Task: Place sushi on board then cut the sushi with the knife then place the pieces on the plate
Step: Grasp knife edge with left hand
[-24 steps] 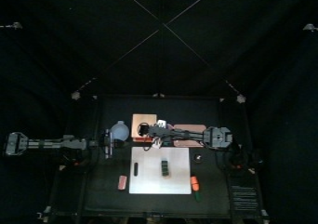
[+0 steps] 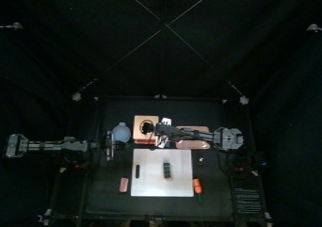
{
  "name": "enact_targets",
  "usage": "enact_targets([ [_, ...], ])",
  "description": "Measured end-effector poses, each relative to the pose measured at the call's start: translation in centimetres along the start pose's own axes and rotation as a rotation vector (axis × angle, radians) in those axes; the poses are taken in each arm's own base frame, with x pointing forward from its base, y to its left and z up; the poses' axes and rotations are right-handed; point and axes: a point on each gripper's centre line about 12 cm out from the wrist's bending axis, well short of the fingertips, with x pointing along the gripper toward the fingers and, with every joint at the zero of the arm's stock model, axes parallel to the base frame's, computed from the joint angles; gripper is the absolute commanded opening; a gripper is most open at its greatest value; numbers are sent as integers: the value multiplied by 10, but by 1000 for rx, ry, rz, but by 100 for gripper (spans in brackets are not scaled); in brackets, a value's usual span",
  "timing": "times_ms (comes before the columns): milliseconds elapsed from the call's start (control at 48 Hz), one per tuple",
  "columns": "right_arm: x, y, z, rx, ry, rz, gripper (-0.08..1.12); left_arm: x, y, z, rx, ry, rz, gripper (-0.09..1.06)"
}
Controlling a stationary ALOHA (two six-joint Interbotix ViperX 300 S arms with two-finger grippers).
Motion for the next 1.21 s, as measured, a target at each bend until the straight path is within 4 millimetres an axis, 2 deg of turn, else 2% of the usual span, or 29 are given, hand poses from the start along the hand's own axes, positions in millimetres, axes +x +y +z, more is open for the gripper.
enact_targets([
  [292, -53, -22, -39, 35, -112, -14, 30, 2, 2, 11, -1, -29, 4, 1],
  [375, -74, -27, -53, 54, -174, -34, 30, 3, 2, 16, 0, -44, 5, 1],
  [521, -101, -26, -73, 55, -297, -89, 30, 3, 3, 27, 1, -87, 8, 2],
  [646, -113, -9, -85, 39, -422, -108, 30, 4, 5, 36, 1, -128, 12, 6],
  [771, -113, 8, -96, 28, -530, -85, 30, 3, 5, 44, 0, -172, 15, 14],
  [938, -98, 23, -113, 55, -650, -11, 30, 2, 6, 51, 0, -227, 15, 30],
  [1083, -79, 28, -128, 101, -767, 85, 30, 2, 6, 55, -4, -246, 15, 47],
  [1208, -53, 36, -138, 92, -854, 166, 30, 3, 5, 55, -4, -242, 9, 63],
])
